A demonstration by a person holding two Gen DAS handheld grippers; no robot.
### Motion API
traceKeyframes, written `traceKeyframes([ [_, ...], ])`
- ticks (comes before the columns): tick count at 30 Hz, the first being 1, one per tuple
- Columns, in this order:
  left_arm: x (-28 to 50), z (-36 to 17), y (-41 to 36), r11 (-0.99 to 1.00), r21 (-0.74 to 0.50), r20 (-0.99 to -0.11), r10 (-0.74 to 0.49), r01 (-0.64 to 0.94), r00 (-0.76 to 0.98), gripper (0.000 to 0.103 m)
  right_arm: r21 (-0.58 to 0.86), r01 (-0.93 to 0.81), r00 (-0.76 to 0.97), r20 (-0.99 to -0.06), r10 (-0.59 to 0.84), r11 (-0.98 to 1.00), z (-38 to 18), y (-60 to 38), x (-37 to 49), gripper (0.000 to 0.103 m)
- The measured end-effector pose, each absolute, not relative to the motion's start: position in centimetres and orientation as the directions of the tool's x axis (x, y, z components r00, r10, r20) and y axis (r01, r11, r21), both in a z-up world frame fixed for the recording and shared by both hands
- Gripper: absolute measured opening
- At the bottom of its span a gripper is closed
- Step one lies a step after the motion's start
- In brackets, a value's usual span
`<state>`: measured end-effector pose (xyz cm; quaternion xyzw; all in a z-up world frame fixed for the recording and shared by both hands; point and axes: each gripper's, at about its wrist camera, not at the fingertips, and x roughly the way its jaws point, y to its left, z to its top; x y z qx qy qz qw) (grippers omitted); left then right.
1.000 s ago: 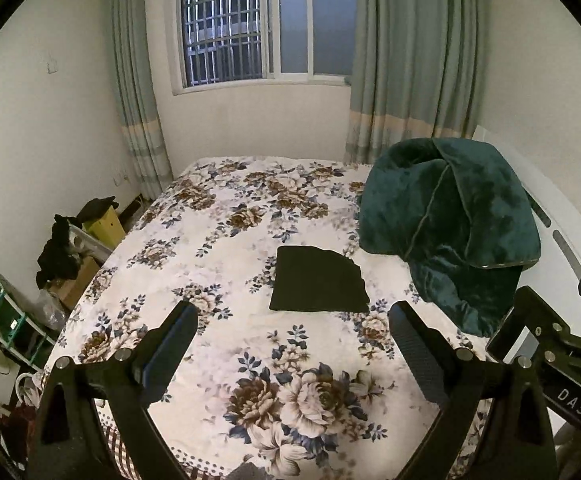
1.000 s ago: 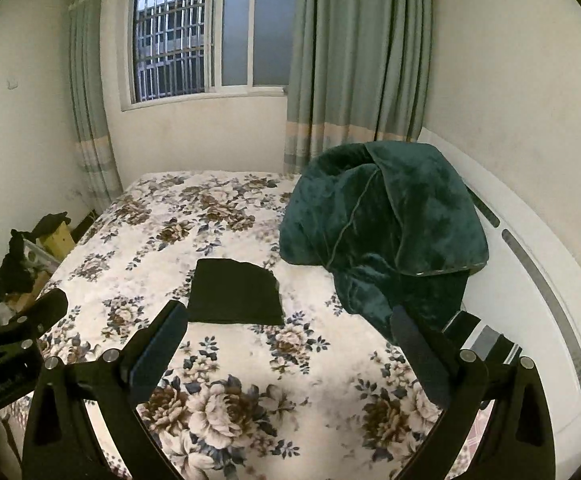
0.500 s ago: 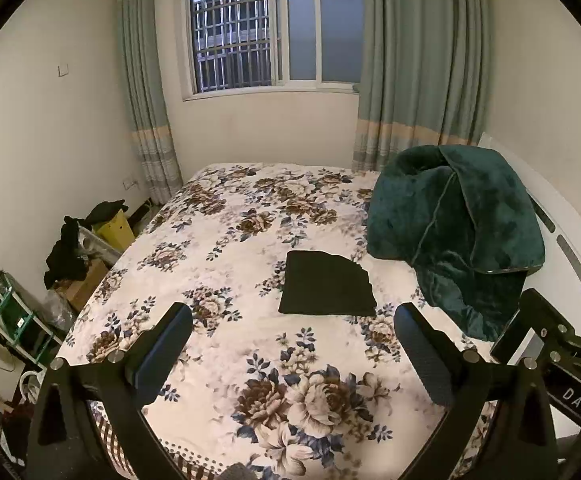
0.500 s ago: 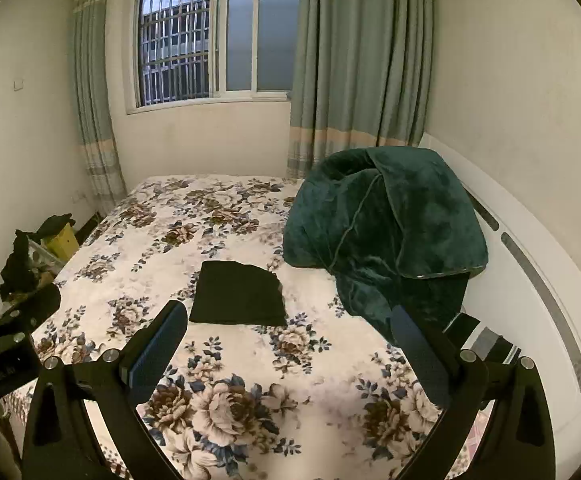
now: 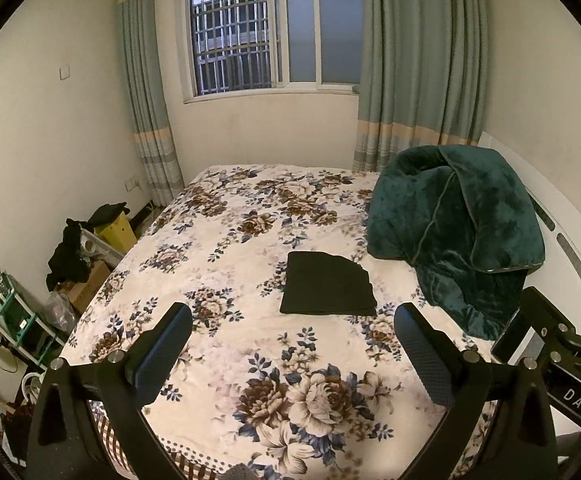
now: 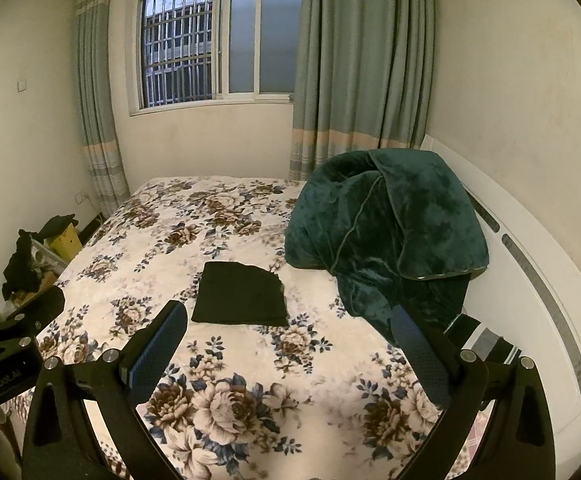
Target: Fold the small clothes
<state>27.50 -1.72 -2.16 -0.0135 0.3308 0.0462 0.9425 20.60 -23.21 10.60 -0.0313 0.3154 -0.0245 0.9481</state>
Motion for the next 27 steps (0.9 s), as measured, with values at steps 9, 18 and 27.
traceKeyframes([
  [9,27.31,-1.94,-1.85,0.996,0.011,-0.628,0.074,-0.087,0.775,0.103,-0.079,0.015,0.797,-0.601,-0.06,0.997,10.61,-23.52,21.02,0.103],
  [18,26.95,-1.62,-1.51,0.996,0.018,-0.629,0.077,-0.084,0.774,0.103,-0.083,0.012,0.795,-0.604,-0.06,0.996,10.57,-23.49,21.14,0.103],
  [27,27.0,-1.53,-1.18,0.997,0.025,-0.623,0.078,-0.079,0.778,0.103,-0.083,0.011,0.795,-0.604,-0.059,0.996,10.43,-23.43,21.07,0.103],
])
